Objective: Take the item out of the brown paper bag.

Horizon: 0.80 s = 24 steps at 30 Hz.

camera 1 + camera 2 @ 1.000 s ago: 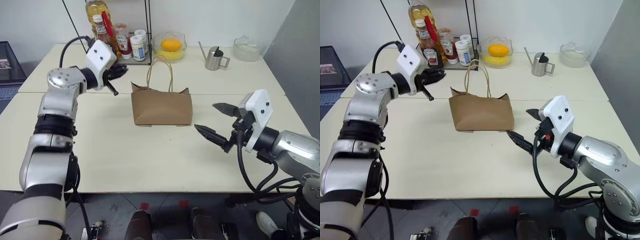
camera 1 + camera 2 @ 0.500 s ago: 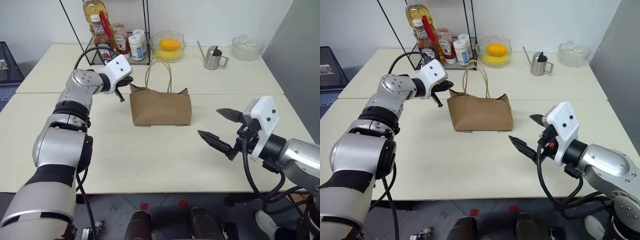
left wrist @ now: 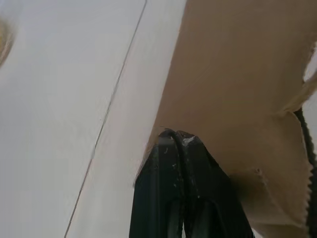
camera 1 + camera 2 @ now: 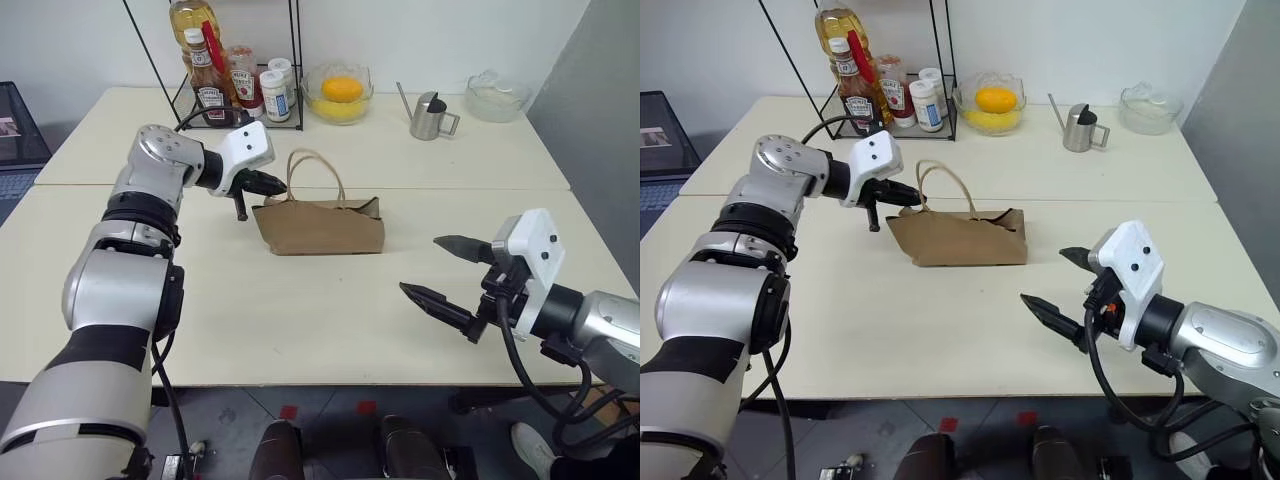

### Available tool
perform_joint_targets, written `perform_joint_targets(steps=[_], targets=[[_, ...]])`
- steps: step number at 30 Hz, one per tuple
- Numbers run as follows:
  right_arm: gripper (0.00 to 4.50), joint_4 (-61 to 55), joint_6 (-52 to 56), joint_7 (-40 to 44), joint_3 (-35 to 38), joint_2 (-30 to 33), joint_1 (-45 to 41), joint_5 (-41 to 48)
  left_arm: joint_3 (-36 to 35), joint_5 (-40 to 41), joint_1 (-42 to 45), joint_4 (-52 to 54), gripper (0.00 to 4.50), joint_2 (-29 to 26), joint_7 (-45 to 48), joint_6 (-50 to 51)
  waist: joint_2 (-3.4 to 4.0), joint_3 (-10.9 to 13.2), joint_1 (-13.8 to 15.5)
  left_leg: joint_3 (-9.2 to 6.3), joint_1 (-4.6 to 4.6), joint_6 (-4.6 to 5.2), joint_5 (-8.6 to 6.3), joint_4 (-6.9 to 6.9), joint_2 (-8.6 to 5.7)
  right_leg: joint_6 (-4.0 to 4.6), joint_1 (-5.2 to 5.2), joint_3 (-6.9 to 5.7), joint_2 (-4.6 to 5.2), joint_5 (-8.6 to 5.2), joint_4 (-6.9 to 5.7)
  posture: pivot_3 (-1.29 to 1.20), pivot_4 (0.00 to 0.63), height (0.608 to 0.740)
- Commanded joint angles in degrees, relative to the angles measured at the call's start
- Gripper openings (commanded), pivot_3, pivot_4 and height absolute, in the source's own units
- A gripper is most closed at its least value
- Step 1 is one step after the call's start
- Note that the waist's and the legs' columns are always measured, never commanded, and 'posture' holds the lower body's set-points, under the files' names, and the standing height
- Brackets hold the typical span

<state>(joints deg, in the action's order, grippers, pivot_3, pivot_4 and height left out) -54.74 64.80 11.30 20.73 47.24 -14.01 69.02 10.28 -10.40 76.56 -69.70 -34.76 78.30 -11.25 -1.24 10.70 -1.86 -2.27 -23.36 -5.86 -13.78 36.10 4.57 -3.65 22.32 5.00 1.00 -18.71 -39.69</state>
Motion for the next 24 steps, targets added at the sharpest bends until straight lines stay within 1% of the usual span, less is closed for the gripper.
perform_joint_targets(steps=[1,3,6,12,14,17,20,24], targets=[[4.5,-0.14,-3.2,0.41,1.59,2.65,0.92,2.65,-0.53,2.28,-3.08,5.88,0.05,-1.33,6.38,1.99,0.0,0.0,0.0,-0.01,0.0,0.0,0.0,0.0,0.0,0.0,0.0,0.0,0.0,0.0,0.0,0.0,0.15,0.74],[4.5,0.18,-4.12,0.84,1.63,4.21,1.76,3.4,-0.25,3.86,-6.4,11.69,0.05,-2.4,10.77,3.91,0.0,0.0,-0.02,-0.02,0.0,0.0,0.0,0.02,0.0,0.0,-0.02,0.0,0.0,0.0,-0.01,0.0,0.15,0.74],[4.5,0.64,-5.48,1.45,1.35,6.12,2.81,3.79,-0.17,6.45,-11.23,21.53,0.05,-3.67,13.52,9.49,0.0,0.0,-0.04,-0.03,0.0,0.01,0.01,0.03,0.01,0.0,-0.02,0.0,0.0,0.0,-0.04,0.0,0.15,0.74],[4.5,1.41,-7.83,2.69,-0.12,8.12,3.78,3.4,2.63,16.43,-23.32,48.59,0.05,-9.23,14.2,25.64,0.0,0.0,-0.09,-0.09,0.0,0.01,0.01,0.08,0.03,0.0,-0.03,0.01,-0.03,0.0,-0.1,0.0,0.15,0.74],[4.5,1.54,-8.45,3.09,-0.69,8.45,3.98,3.01,3.25,18.95,-26.45,55.0,0.05,-11.43,14.2,29.12,0.0,0.0,-0.05,-0.11,0.0,0.01,0.01,0.13,0.03,0.0,-0.04,0.0,-0.03,0.0,-0.12,0.0,0.15,0.74],[4.5,1.82,-9.29,3.72,-1.68,9.0,3.97,2.37,2.6,19.59,-29.94,59.9,0.05,-13.44,14.15,30.65,0.0,0.0,-0.01,-0.13,0.0,0.01,0.01,0.2,0.03,0.0,-0.06,0.01,-0.03,0.0,-0.15,0.0,0.15,0.74],[4.5,1.94,-9.84,4.39,-2.09,9.57,3.92,1.82,1.51,18.5,-30.86,60.38,0.05,-14.32,12.3,27.66,0.0,0.0,0.05,-0.17,0.0,0.02,0.01,0.3,0.03,0.0,-0.08,0.0,-0.07,-0.01,-0.2,0.0,0.15,0.74],[4.5,1.64,-10.89,5.81,-1.72,10.51,4.52,0.86,-1.93,20.58,-30.17,61.22,0.05,-16.1,12.9,20.86,0.0,0.0,0.08,-0.24,-0.05,0.02,0.0,0.41,0.04,0.0,-0.1,0.0,-0.11,-0.01,-0.19,0.0,0.15,0.74]])
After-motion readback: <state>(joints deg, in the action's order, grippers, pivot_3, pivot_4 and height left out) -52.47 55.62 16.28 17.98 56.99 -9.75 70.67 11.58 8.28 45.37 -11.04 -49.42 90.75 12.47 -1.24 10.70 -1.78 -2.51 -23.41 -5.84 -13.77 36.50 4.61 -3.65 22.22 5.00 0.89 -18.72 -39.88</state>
